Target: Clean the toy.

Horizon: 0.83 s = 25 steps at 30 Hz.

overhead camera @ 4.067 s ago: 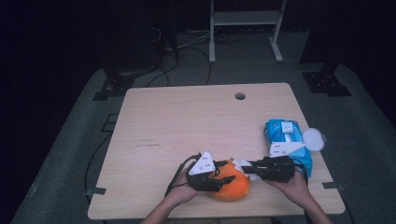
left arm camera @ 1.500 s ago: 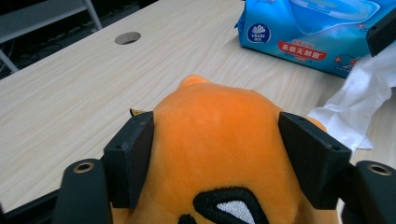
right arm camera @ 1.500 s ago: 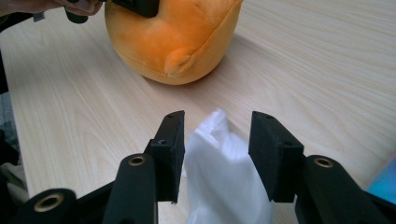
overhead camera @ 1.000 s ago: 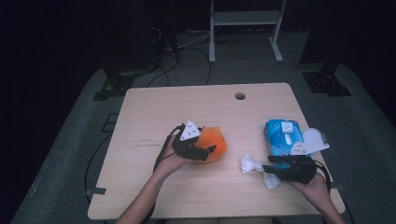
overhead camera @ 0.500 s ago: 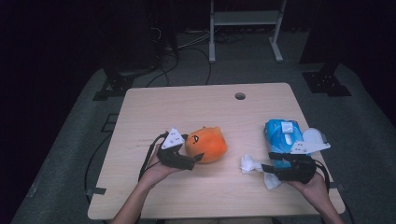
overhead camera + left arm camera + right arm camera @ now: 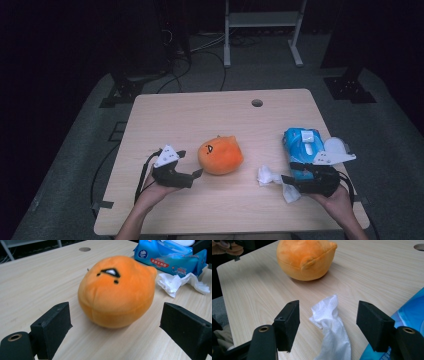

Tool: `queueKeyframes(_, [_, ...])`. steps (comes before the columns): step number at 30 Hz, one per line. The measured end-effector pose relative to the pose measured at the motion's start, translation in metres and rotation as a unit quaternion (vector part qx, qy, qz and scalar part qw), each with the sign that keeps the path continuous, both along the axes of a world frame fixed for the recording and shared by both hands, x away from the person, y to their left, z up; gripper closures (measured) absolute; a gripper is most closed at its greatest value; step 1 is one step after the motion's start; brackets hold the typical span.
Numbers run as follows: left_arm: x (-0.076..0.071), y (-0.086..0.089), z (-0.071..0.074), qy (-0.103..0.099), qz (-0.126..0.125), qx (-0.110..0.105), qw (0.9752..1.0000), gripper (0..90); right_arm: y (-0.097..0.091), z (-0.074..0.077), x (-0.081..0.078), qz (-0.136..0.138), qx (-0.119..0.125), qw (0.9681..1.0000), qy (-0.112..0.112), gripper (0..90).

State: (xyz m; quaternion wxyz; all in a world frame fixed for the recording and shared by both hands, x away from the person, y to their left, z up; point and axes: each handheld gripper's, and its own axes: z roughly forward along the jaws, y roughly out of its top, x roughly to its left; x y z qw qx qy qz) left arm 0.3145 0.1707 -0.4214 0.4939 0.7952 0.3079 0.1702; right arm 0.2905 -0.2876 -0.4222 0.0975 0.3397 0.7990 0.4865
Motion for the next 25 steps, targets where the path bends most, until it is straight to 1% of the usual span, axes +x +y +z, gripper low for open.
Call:
queueKeyframes(4, [-0.005, 0.010, -0.011, 0.010, 0.010, 0.005, 0.9999, 9.2, 0.000, -0.001, 0.000, 0.000, 0.000, 1.0000, 0.001, 34.0])
queueKeyframes(7, [-0.007, 0.016, -0.015, 0.014, 0.021, 0.012, 0.9996, 9.2, 0.000, -0.001, 0.000, 0.000, 0.001, 1.0000, 0.003, 33.9])
queueKeyframes(8, [-0.008, 0.018, -0.015, 0.014, 0.024, 0.009, 0.9996, 9.2, 0.000, -0.002, 0.001, 0.000, 0.000, 1.0000, 0.004, 33.9])
queueKeyframes(10, [-0.009, 0.022, -0.017, 0.012, 0.026, 0.014, 0.9995, 9.2, 0.001, -0.002, 0.000, 0.001, 0.000, 1.0000, 0.004, 33.5])
queueKeyframes(13, [-0.011, 0.026, -0.021, 0.015, 0.029, 0.008, 0.9994, 9.1, 0.001, -0.002, 0.000, -0.002, 0.001, 1.0000, 0.004, 32.7])
queueKeyframes(15, [-0.014, 0.028, -0.024, 0.011, 0.033, 0.013, 0.9993, 9.1, 0.000, -0.002, -0.001, -0.003, 0.005, 1.0000, 0.003, 32.8])
queueKeyframes(16, [-0.015, 0.029, -0.026, 0.012, 0.031, 0.017, 0.9993, 9.1, 0.000, -0.002, -0.001, -0.003, 0.006, 1.0000, 0.003, 32.7])
queueKeyframes(18, [-0.017, 0.030, -0.028, 0.007, 0.030, 0.024, 0.9992, 9.1, 0.002, -0.003, 0.000, -0.002, 0.006, 1.0000, 0.002, 32.7])
queueKeyframes(22, [-0.015, 0.030, -0.034, 0.013, 0.024, 0.038, 0.9989, 9.1, 0.005, -0.007, 0.000, 0.003, -0.003, 1.0000, 0.006, 31.6])
queueKeyframes(25, [-0.015, 0.030, -0.037, 0.017, 0.022, 0.042, 0.9987, 9.1, 0.007, -0.008, 0.001, 0.006, -0.006, 0.9999, 0.008, 31.3])
